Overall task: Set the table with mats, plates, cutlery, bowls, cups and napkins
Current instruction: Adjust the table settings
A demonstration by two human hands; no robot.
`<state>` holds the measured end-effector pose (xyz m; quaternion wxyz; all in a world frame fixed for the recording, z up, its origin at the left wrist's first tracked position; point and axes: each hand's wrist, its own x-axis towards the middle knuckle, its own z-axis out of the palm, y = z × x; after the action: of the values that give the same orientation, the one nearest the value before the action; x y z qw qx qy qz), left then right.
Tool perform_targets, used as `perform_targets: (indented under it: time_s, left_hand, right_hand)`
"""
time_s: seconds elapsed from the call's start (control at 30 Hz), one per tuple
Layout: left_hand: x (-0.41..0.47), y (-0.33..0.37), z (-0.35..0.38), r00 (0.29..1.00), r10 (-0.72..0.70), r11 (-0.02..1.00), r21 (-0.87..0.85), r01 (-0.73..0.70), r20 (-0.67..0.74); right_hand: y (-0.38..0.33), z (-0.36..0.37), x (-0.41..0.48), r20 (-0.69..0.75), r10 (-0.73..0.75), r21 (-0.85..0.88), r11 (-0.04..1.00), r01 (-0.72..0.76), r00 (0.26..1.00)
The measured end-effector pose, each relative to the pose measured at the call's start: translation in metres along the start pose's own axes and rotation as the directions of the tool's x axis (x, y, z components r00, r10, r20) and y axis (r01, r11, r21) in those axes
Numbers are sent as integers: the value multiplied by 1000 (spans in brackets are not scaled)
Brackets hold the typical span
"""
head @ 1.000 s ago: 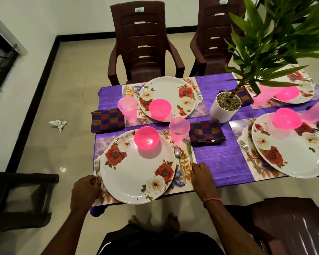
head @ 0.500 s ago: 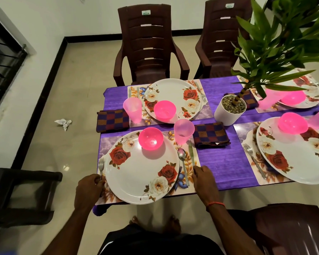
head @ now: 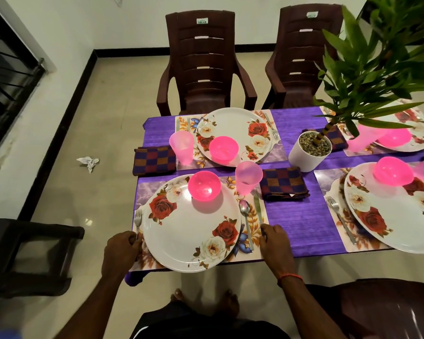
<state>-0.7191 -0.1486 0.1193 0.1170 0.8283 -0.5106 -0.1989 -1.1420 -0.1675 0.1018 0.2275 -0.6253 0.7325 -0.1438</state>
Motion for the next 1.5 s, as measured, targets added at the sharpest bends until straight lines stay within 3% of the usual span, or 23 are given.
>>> perform_targets:
  time_s: [0.37, 0.53, 0.83, 1.07, 1.2, 1.5]
  left_hand:
    - [-1, -1, 2, 1000, 16, 1000, -9, -16, -2]
    - [-3, -3, -2, 1000, 18, 997, -79, -19, -11]
    - [-2, 6, -35, 952, 306, 950, -66, -306, -13]
    - [36, 23, -48, 863, 505, 860, -98, -500, 30]
    - [59, 25, -42, 716, 695, 719, -81, -691, 60]
    - [88, 32, -34, 498, 848, 528, -212, -822, 181]
  right_hand:
    - [-4, -5, -8, -18, -25, -41, 999, 24, 1000]
    - [-18, -9, -13, -103, -172, -101, 982, 162, 980]
    - [-77, -4, 5, -139, -245, -55, 969, 240, 959]
    - [-111, -5, 3, -148, -155, -64, 987, 147, 977]
    - [-126, 4, -17, -232, -54, -26, 998, 49, 971]
    - [-154, 27, -79, -381, 174, -41, 978, -204, 908]
